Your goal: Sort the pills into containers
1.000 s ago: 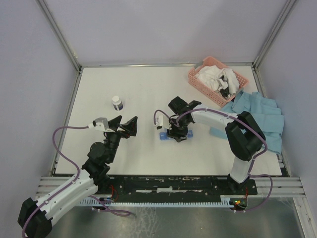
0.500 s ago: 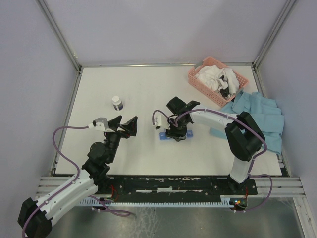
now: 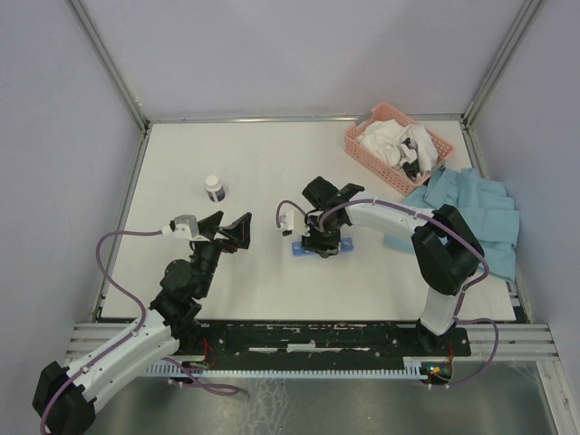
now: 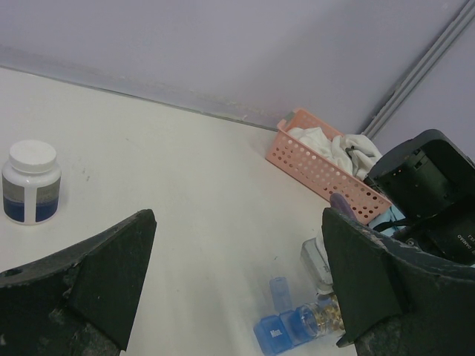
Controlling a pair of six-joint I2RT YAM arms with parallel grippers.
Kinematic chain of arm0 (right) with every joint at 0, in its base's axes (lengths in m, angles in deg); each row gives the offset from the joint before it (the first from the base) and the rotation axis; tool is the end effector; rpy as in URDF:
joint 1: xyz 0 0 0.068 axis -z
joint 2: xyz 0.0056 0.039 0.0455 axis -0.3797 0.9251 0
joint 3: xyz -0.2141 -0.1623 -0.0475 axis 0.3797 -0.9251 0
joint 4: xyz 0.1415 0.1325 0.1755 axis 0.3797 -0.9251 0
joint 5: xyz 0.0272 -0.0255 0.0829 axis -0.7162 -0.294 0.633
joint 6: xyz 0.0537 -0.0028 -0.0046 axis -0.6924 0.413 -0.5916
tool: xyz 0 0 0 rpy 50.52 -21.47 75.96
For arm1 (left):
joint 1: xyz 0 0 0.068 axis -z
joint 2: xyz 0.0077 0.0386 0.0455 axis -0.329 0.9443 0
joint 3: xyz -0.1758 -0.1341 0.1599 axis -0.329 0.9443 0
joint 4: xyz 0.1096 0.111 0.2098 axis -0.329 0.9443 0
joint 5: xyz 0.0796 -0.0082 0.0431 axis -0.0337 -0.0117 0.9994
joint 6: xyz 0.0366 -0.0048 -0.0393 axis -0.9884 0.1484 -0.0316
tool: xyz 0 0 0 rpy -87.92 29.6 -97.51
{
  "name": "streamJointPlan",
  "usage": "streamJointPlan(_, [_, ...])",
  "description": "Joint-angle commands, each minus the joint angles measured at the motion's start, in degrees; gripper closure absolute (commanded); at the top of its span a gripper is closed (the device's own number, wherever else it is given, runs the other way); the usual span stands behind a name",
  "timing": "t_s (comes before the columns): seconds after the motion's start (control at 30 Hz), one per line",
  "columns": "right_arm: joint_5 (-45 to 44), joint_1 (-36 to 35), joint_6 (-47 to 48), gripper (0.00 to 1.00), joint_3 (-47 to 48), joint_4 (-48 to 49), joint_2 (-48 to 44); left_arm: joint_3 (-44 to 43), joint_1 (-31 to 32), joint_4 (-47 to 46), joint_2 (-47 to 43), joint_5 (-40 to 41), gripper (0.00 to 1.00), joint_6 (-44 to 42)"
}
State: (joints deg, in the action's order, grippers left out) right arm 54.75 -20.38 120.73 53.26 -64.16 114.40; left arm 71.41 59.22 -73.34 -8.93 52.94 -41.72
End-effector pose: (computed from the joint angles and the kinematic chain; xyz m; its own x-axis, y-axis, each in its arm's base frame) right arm 0.2541 0.2466 0.1911 -0.0545 -0.9313 -0.3602 -0.9983 0.0574 0.0025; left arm 0.1184 -0.0796 0.2354 0.0726 -0.4575 -0.8863 0.3058 0.8560 -0.4168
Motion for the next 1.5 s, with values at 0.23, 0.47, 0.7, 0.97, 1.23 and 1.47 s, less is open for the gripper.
streamJointPlan(0.23, [1.13, 0.48, 0.28, 0.94, 1.84, -1.45, -0.8, -0.41, 0.17, -1.68, -0.14, 0.82, 0.01, 1.27])
streamJointPlan(0.47, [-6.06, 0.25, -2.22, 0.96, 0.5, 3.47, -1.24, -0.57, 0.16, -1.6, 0.03, 0.81, 0.01, 1.3])
streamJointPlan(0.7, [-0.69, 1.05, -0.64, 0.94, 4.28, -3.3, 0.77, -0.58, 0.16, -1.54, 0.06, 0.85, 0.0, 1.3])
streamJointPlan(0.97, [-5.64, 0.0, -1.03, 0.95, 1.2, 1.77, -0.66, -0.67, 0.16, -1.46, 0.22, 0.8, 0.0, 1.21])
streamJointPlan(1.23, [1.04, 1.1, -0.24, 0.93, 3.8, -4.37, -0.4, -0.67, 0.03, -1.44, 0.14, 0.87, 0.0, 1.21])
streamJointPlan(1.47, [-6.3, -0.57, -0.42, 0.94, -0.23, 2.22, -2.35, -0.82, 0.11, -1.34, 0.23, 0.84, 0.0, 1.22])
